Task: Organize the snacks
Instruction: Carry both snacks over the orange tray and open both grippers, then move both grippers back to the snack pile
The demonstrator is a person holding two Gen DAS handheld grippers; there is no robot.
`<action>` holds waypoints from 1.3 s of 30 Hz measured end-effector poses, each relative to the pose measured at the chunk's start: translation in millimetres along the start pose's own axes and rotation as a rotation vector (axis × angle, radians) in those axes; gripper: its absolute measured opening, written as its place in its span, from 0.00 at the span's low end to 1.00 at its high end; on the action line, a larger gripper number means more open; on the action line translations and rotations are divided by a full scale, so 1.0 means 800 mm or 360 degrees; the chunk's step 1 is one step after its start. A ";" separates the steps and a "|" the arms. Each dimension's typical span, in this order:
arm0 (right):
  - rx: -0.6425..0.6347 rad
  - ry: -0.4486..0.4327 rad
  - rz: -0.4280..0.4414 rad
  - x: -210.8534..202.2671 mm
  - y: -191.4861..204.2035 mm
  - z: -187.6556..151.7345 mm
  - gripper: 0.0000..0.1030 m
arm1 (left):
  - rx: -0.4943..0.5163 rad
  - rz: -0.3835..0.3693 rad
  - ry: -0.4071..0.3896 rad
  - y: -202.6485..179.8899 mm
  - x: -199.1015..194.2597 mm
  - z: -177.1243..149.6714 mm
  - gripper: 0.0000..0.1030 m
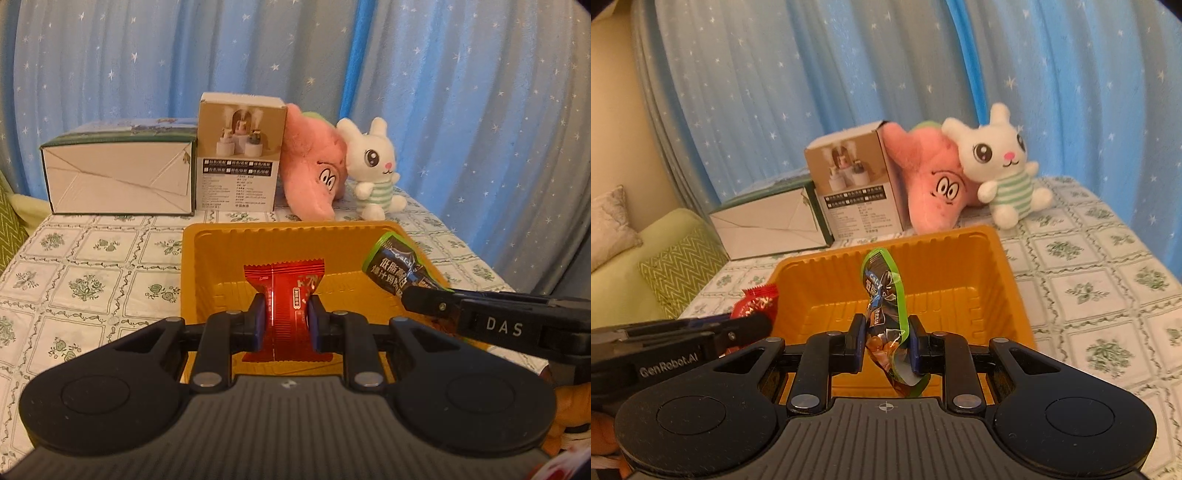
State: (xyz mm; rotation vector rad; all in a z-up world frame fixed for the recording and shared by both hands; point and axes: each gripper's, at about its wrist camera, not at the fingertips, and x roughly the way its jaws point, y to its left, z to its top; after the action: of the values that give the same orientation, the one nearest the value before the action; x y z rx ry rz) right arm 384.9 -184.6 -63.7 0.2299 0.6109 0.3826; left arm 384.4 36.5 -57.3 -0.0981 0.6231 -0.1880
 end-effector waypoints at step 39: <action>0.0101 -0.0305 -0.0003 -0.091 -0.018 -0.009 0.66 | 0.0010 -0.0039 -0.0231 -0.013 -0.062 -0.017 0.52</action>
State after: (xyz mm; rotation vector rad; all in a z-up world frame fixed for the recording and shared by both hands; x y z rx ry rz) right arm 329.6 -227.4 -37.0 0.3226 0.4351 0.3350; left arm 335.7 36.2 -38.1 -0.1126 0.4769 -0.2047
